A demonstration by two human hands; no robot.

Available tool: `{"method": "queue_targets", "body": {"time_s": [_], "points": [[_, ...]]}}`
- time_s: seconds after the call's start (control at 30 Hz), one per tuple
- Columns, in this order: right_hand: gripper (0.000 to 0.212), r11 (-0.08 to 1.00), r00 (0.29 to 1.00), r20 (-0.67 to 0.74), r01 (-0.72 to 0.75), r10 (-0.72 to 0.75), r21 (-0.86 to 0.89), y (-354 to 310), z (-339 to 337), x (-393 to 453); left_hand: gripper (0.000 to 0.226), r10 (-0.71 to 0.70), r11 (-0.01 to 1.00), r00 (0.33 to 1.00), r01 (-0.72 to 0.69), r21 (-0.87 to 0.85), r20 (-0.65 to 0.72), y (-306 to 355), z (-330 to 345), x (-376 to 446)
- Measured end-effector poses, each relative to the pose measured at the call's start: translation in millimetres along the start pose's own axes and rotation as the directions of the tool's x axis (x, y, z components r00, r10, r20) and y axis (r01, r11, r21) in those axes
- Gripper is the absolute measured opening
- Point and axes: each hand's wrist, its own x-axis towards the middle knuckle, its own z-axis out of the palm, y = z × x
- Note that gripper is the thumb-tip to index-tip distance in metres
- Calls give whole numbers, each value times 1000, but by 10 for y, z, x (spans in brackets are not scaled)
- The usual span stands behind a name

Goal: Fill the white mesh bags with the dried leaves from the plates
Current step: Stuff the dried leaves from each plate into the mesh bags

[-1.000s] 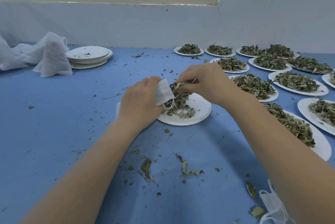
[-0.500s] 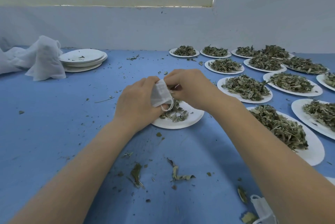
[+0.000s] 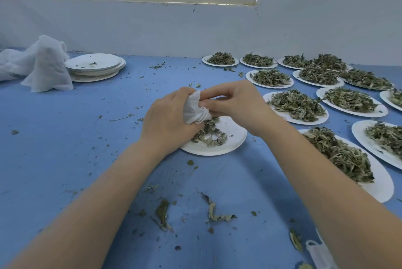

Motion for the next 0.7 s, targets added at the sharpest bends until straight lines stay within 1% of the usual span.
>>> {"method": "queue_targets", "body": {"time_s": [0.07,0.17,0.3,0.37,0.4,0.47,0.53,0.57,0.63,0.7], "points": [[17,999,999,-39,16,-14,32,15,35,7,52,-11,999,1000,11,-35,11,11,-15,-21],[17,995,998,-59,9,-3,95,12,55,4,49,-37,994,999,36,-103,-6,21,-52,-38],[17,998,998,-68,8,-4,54,3,58,1,45,-63,988,998,59,-142,-23,12,-63,-39],[19,1000,998,-54,11,-12,-11,-15,64,-6,47,-70,986,997,64,-155,-36,1,-57,-40],[21,997,998,-57,22,-26,-68,-30,76,-6,49,-59,989,998,53,-140,-39,-2,-51,-35],[25,980,992,-104,50,-71,-191,-41,109,16,54,-7,999,999,5,-38,-52,4,-40,-12],[27,963,981,-165,60,-106,-262,-56,148,47,49,60,996,995,-54,71,-84,35,-50,35],[26,961,978,-175,61,-111,-271,-66,164,52,45,85,992,992,-76,106,-90,60,-59,51],[17,972,986,-142,56,-90,-228,-81,173,47,40,81,989,994,-71,132,-68,96,-70,66],[9,978,999,-39,28,-37,-208,-104,160,19,45,53,992,998,-50,117,-18,80,-73,66]]}}
